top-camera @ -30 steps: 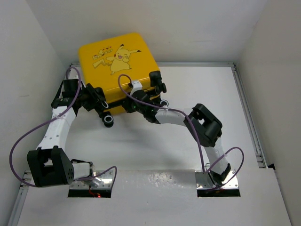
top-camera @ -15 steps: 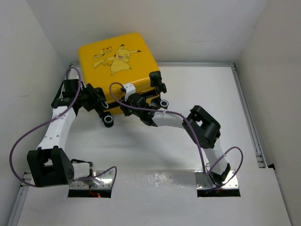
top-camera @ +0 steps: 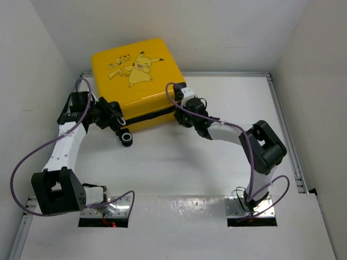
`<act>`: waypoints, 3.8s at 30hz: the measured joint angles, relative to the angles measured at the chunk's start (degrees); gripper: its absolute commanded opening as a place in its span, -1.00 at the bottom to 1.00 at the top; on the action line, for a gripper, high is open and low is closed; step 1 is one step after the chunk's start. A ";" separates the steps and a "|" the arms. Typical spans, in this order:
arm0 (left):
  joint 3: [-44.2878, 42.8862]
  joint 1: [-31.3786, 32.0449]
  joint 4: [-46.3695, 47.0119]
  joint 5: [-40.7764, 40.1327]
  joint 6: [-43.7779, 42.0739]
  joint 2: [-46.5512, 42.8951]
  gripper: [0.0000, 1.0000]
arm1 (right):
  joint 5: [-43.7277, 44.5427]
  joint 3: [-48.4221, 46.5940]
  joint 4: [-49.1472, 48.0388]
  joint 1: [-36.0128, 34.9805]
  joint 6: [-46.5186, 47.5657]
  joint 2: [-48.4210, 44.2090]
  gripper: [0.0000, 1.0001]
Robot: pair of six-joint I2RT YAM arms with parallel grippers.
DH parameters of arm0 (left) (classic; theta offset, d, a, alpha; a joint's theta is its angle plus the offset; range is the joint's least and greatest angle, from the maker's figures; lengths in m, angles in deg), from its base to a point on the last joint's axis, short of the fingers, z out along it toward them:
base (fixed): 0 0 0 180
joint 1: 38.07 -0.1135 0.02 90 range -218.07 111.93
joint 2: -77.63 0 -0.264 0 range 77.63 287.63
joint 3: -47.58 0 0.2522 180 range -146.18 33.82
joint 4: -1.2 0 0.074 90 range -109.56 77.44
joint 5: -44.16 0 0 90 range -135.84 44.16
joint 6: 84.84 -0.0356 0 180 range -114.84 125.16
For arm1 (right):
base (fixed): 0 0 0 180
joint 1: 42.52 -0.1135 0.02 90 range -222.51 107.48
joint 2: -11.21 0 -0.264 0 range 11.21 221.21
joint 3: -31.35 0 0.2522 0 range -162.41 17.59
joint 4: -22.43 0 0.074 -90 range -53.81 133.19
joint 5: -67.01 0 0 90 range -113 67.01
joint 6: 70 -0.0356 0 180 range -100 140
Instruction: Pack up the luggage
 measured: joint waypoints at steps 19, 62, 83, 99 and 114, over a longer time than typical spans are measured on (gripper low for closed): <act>-6.99 -6.21 -6.10 15.74 -2.19 9.66 -1.00 | -6.58 2.60 -5.64 4.17 -1.75 -0.66 -1.00; -14.86 -9.94 -10.62 19.12 -9.66 18.10 -1.00 | -16.83 -3.21 -15.28 18.47 -0.52 8.28 -1.00; -29.83 -2.86 -27.04 5.14 -25.35 28.17 -1.00 | -20.72 -68.81 -10.73 20.26 -11.96 53.64 -1.00; -23.58 2.82 -18.05 -2.43 -36.11 20.65 0.99 | -28.63 -24.22 -14.73 24.26 -24.52 29.00 0.43; -9.42 5.44 -1.25 -8.48 -32.00 3.54 0.99 | -37.79 -14.43 -7.17 23.26 -28.41 18.95 0.33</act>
